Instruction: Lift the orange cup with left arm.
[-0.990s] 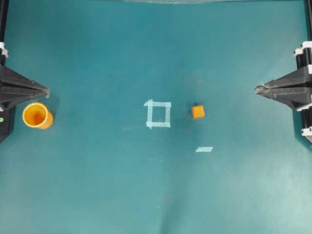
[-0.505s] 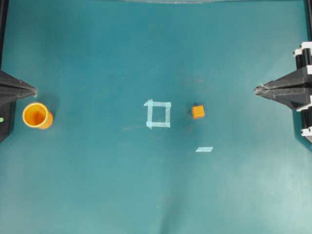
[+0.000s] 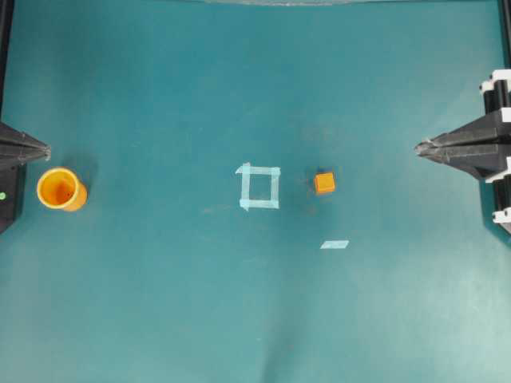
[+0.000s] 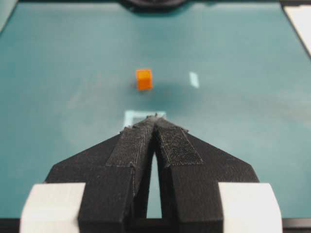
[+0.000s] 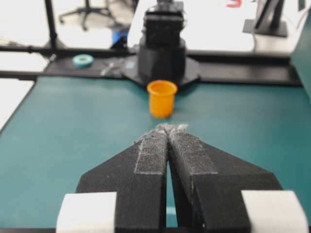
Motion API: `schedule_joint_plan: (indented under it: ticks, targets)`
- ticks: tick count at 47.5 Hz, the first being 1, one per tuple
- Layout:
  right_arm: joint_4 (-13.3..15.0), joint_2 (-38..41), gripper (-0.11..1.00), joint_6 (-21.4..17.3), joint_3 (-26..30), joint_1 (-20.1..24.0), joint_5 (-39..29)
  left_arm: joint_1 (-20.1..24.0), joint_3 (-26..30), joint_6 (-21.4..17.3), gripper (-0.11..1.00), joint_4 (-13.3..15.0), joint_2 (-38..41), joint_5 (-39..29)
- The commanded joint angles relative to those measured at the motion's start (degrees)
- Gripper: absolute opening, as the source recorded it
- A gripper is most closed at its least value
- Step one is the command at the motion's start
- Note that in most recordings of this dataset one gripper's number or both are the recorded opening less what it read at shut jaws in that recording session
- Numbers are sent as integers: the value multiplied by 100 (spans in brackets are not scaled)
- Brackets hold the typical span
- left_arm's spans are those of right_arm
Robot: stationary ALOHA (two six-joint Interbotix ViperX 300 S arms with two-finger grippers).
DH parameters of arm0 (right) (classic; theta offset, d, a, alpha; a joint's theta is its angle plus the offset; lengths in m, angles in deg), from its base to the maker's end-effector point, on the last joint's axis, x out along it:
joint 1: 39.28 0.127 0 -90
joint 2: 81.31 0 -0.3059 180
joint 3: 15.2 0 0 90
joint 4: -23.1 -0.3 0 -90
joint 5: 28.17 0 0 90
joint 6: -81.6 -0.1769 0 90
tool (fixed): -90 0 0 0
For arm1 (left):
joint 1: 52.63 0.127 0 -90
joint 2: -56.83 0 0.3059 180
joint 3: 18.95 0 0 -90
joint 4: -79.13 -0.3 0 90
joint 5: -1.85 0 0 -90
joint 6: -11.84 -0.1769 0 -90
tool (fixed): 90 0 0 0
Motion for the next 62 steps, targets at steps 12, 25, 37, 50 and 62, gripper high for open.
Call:
schedule_joint_plan:
  ticks: [12, 25, 37, 50, 62]
  targets:
    - [0, 18, 0, -9, 158, 9, 26, -9, 97, 176, 0, 9, 35, -114]
    - [0, 18, 0, -9, 185, 9, 18, -9, 114, 439, 0, 9, 44, -729]
    - [0, 18, 0, 0, 167, 9, 0, -9, 114, 571, 45, 9, 70, -1081]
    - [0, 18, 0, 0, 185, 9, -141, 26, 141, 598, 57, 9, 79, -1521]
    - [0, 18, 0, 0, 193, 9, -149, 448, 202, 905, 62, 9, 88, -2259]
